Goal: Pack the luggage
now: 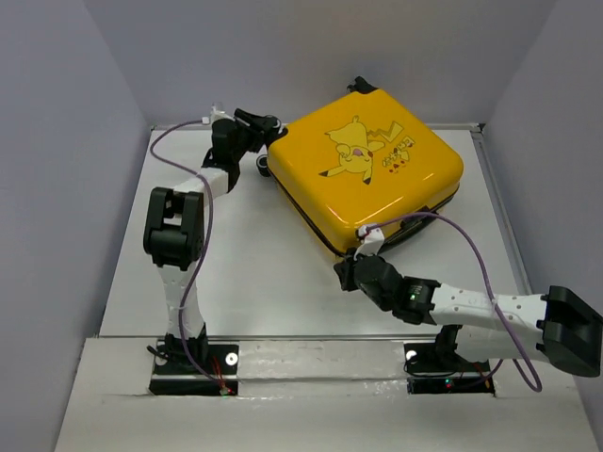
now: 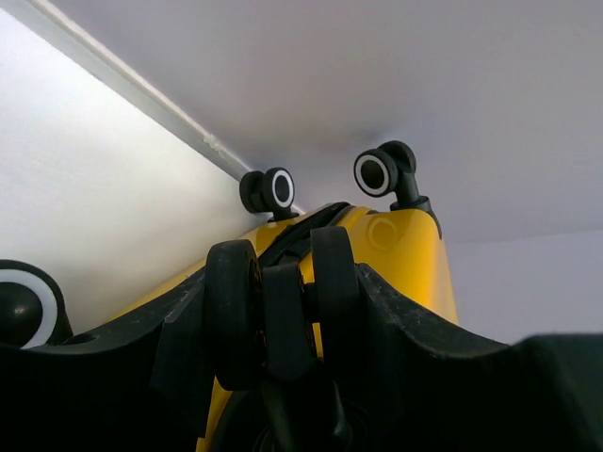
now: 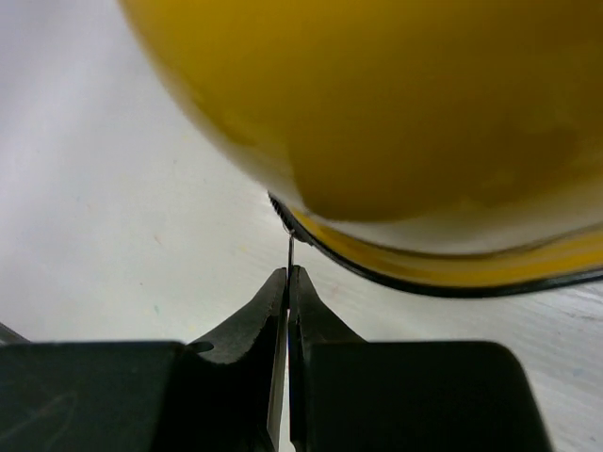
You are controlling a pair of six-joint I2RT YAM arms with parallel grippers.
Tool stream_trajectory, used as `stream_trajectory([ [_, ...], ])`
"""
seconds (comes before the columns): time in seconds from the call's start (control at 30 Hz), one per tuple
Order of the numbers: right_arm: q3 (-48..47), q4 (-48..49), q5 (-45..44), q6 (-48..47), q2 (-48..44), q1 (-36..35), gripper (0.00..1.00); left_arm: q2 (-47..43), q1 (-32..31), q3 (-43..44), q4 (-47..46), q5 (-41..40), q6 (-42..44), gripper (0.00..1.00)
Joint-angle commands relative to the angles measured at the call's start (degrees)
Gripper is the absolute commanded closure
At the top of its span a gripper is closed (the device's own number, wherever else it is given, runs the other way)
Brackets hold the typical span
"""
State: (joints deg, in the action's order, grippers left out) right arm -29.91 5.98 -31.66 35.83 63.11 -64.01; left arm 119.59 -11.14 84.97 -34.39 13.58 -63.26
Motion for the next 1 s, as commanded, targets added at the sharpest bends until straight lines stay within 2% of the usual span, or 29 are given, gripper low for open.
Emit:
stream_trajectory([
  [0.0, -0.59, 4.48, 1.6, -0.85, -2.9, 2.48, 0.93, -13.64, -0.02, -18.39, -16.11, -1.89, 4.56, 0.94],
  [0.03, -0.76, 4.31, 1.6, -1.46, -3.25, 3.7, 0.93, -15.42, -0.29, -26.44, -18.41, -2.68, 4.21, 0.94],
  [0.1, -1.37, 3.52, 1.86, -2.87, -4.48, 5.72, 0.93, -20.33, -2.04, -37.26, -23.42, -4.88, 4.72, 0.94],
  [0.2, -2.25, 2.28, 2.13, -4.37, -5.54, 7.13, 0.93, -25.89, -3.71, -48.18, -27.91, -7.6, 5.34, 0.94],
  [0.37, -4.45, 1.49, 2.65, -5.77, -4.32, 7.14, 0.93, -34.49, -6.26, -56.65, -28.54, -8.75, 7.01, 0.94],
  [0.43, -5.5, 1.49, 3.09, -7.09, -3.0, 7.14, 0.93, -40.64, -8.36, -58.94, -25.65, -11.03, 8.58, 0.94],
  [0.5, -6.91, 1.76, 3.71, -9.45, -2.73, 7.14, 0.93, -47.39, -12.84, -60.35, -21.34, -12.97, 10.0, 0.94],
  [0.6, -7.79, 0.88, 3.27, -12.62, -4.39, 7.66, 0.93, -57.16, -15.14, -60.89, -15.11, -16.39, 11.49, 0.94],
  [0.7, -7.44, -0.7, 4.41, -13.33, -9.65, 8.9, 0.93, -63.68, -14.62, -53.7, -4.65, -23.32, 17.72, 0.94],
  [0.77, -6.92, -1.14, 6.16, -12.99, -10.81, 9.43, 0.93, -64.22, -12.7, -51.32, -1.83, -26.32, 19.14, 0.94],
  [0.8, -6.57, -1.14, 7.48, -11.85, -10.82, 9.43, 0.93, -62.83, -8.24, -50.61, -1.91, -24.5, 17.23, 0.94],
  [0.87, -6.04, -0.19, 11.33, -10.96, -9.68, 9.43, 0.93, -60.45, -5.92, -48.68, -1.91, -20.98, 15.81, 0.94],
  [0.9, -5.6, 3.13, 16.32, -10.61, -7.5, 9.43, 0.93, -59.31, -5.91, -48.32, -1.82, -19.92, 15.98, 0.94],
  [0.97, -4.81, 8.4, 19.43, -8.59, -4.94, 7.5, 0.93, -55.97, -5.3, -49.19, -1.73, -19.3, 15.11, 0.94],
])
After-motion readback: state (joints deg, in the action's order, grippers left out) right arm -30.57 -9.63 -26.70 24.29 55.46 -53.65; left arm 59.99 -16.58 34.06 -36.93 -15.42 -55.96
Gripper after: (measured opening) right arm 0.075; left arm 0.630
